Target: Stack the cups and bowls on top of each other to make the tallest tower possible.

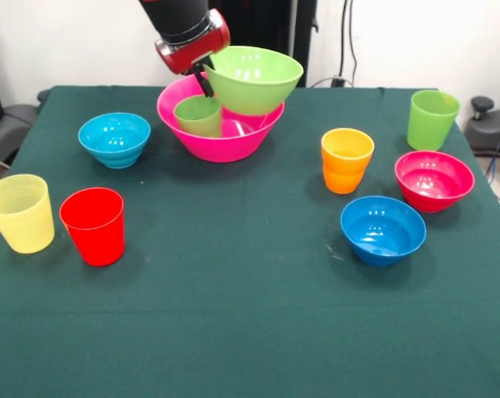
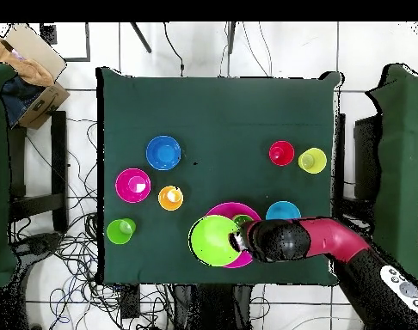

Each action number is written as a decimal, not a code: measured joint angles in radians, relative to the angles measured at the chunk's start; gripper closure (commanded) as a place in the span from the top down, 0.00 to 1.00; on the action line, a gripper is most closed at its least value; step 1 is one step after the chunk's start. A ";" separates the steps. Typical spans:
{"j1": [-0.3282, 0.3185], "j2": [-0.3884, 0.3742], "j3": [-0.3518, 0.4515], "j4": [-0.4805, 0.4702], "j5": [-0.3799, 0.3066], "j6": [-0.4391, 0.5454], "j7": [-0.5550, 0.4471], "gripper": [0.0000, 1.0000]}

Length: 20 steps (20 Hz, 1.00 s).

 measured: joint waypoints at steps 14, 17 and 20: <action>0.002 0.000 0.020 -0.003 -0.047 0.000 0.000 0.00; 0.000 -0.001 0.028 -0.003 -0.049 0.004 0.000 0.00; -0.001 -0.010 0.042 -0.002 -0.043 0.021 0.000 0.00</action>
